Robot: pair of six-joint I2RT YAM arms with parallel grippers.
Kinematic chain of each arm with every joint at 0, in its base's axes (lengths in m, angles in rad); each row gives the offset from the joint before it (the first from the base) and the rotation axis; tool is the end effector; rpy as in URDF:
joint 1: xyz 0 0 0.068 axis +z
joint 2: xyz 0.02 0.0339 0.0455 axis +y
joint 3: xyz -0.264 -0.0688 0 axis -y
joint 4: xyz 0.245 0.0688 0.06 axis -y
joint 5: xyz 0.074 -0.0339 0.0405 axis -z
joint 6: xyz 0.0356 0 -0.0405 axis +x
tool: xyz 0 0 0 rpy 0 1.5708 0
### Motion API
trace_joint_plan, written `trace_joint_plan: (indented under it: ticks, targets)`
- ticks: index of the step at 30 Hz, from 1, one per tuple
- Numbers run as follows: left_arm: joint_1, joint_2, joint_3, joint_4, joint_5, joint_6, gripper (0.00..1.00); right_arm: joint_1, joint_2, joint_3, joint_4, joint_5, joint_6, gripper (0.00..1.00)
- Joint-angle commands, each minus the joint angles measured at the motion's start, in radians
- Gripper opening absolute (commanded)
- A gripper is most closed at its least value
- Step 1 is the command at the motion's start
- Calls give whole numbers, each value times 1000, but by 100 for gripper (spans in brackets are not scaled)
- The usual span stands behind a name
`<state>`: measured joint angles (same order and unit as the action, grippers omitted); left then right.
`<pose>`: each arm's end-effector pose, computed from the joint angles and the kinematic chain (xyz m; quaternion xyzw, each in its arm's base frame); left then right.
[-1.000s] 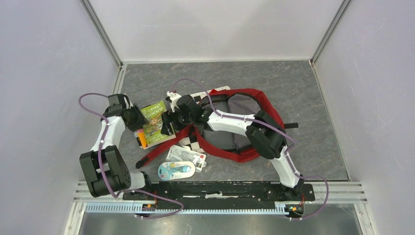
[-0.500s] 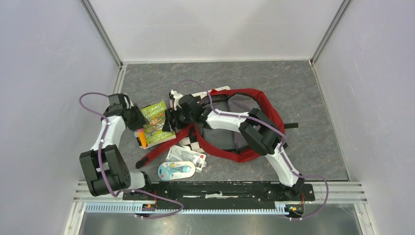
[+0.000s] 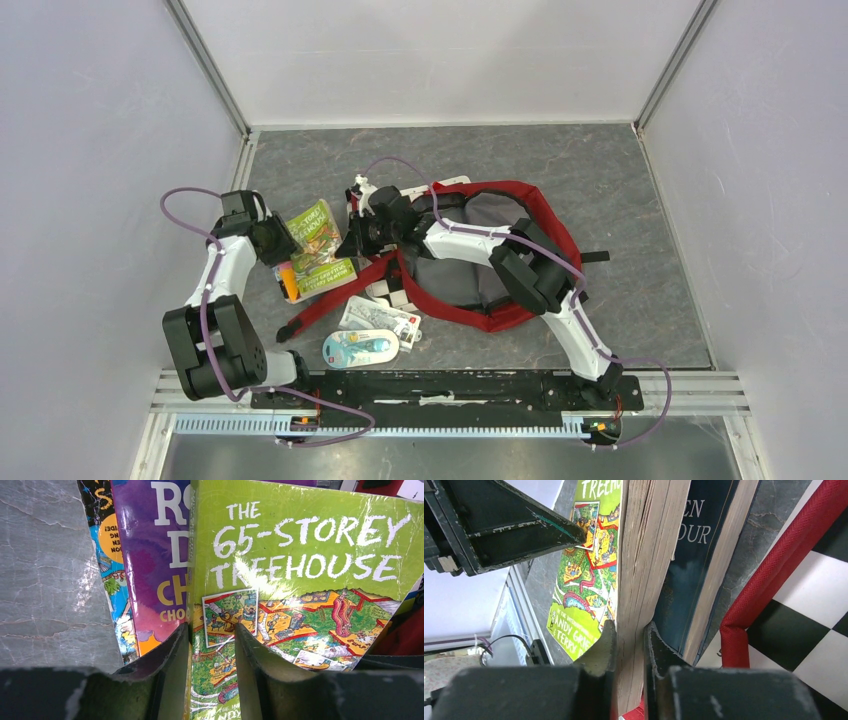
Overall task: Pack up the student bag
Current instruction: Pick up the book from the center of the board.
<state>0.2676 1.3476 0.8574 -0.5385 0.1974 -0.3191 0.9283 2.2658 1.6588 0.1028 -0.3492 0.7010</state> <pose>0.2547 0.0626 0.2152 -0.2520 0.9255 -0.1018 0.2639 0.3010 0.4225 0.1739 -0.1839 0.8326 0.4669 0.2347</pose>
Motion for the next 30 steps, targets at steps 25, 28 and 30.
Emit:
trace_joint_plan:
  ticks: [25,28,30]
  targets:
    - [-16,44,7,-18,124,45,39,42,152,72,168,-87,72,54]
    - [-17,44,3,-15,135,42,39,45,158,89,179,-106,75,50]
    - [-17,40,5,-15,137,44,39,46,146,88,182,-101,71,36]
